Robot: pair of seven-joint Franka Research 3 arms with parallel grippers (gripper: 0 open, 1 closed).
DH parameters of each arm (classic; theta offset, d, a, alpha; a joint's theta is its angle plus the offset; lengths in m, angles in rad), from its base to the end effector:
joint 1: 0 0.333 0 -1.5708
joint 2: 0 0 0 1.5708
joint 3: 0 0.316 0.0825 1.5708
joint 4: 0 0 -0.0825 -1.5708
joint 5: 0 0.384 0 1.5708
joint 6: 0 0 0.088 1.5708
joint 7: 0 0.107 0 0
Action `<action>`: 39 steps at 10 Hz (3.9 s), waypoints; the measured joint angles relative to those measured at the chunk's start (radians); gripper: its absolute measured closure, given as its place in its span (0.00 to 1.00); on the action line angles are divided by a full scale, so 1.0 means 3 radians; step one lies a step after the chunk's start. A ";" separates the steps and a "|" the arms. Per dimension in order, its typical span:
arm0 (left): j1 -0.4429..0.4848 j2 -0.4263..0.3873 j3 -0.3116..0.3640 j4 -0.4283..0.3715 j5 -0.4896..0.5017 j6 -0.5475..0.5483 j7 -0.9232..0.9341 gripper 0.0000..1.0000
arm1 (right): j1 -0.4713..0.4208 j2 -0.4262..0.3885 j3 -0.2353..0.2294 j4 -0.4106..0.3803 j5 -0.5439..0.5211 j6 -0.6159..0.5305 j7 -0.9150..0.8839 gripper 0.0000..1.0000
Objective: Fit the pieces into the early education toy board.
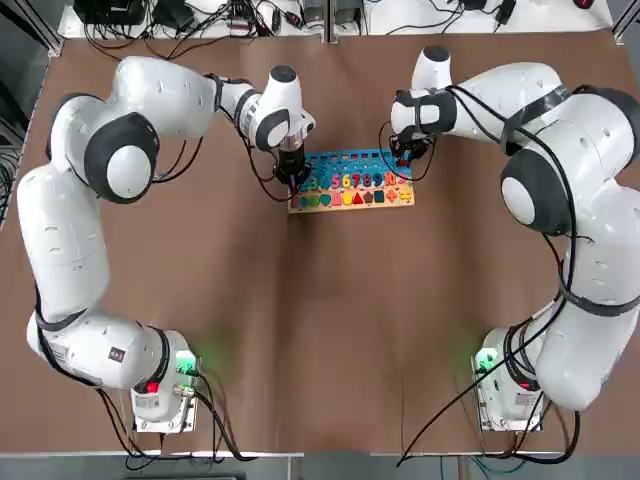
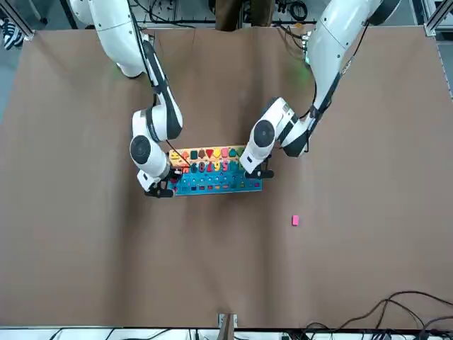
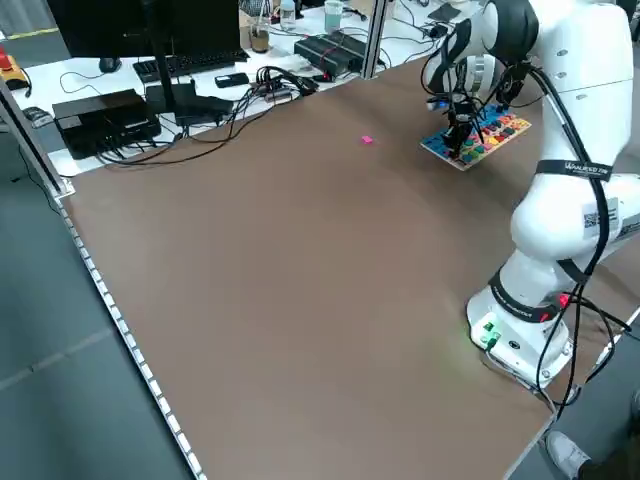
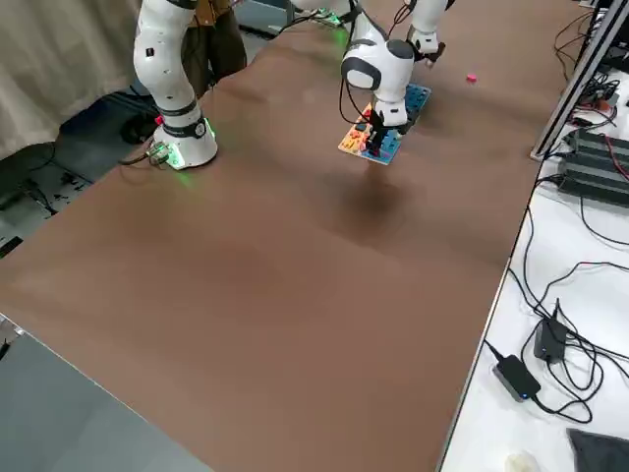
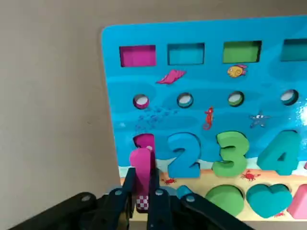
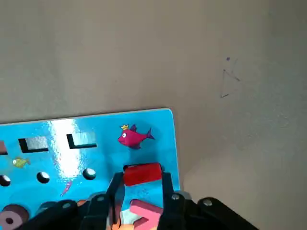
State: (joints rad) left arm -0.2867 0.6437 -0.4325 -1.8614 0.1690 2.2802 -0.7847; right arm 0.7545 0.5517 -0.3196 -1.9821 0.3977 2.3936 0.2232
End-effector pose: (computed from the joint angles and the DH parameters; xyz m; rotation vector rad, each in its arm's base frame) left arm 0.4766 -0.3980 0.1848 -3.1206 -0.0011 0.3302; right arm 0.5412 0.2580 0.1880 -3.0826 0.0905 0.1768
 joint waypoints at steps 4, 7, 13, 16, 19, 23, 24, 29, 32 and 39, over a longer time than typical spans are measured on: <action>0.0004 0.0000 -0.0015 0.0029 -0.0007 0.0002 0.0016 0.86 | -0.0001 0.0029 -0.0003 -0.0006 0.0000 0.0030 0.0001 0.37; 0.0008 0.0008 -0.0015 0.0077 -0.0033 0.0002 0.0016 0.86 | -0.0001 0.0029 -0.0005 -0.0006 0.0000 0.0037 0.0001 0.34; 0.0041 0.0075 -0.0018 0.0100 -0.0033 -0.0050 0.0019 0.86 | -0.0011 -0.0368 -0.0431 0.0322 0.0000 -0.0510 -0.0006 0.00; 0.0037 0.0079 -0.0026 0.0102 -0.0033 -0.0050 0.0020 0.86 | -0.0046 -0.0713 -0.0700 0.0578 0.0000 -0.1265 -0.0006 0.00; 0.0036 0.0093 -0.0028 0.0119 -0.0033 -0.0056 0.0022 0.86 | -0.0090 -0.0998 -0.1128 0.1103 -0.0381 -0.2256 -0.0138 0.00; 0.0043 0.0125 -0.0023 0.0170 -0.0033 -0.0075 0.0022 0.86 | -0.0438 -0.1211 -0.1092 0.1395 -0.0943 -0.2381 -0.0604 0.00; 0.0044 0.0137 -0.0021 0.0181 -0.0033 -0.0076 0.0025 0.86 | -0.0853 -0.1269 -0.0738 0.1417 -0.1032 -0.2382 -0.0755 0.00; 0.0044 0.0139 -0.0022 0.0186 -0.0033 -0.0079 0.0036 0.73 | -0.2376 -0.1509 0.0829 0.1378 -0.1414 -0.2222 -0.0932 0.00; 0.0051 0.0140 -0.0020 0.0192 -0.0033 -0.0079 0.0043 0.49 | -0.2480 -0.1564 0.0842 0.1297 -0.1388 -0.2156 -0.1014 0.00; 0.0058 -0.0055 -0.0027 0.0280 -0.0033 -0.0301 0.0043 0.48 | -0.2557 -0.1577 0.0854 0.1333 -0.1388 -0.2054 -0.1027 0.00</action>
State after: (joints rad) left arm -0.2692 0.6272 -0.4406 -1.7775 0.1590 2.1900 -0.7717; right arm -0.0126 0.0785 -0.0636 -1.5822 -0.0186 1.7774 -0.0848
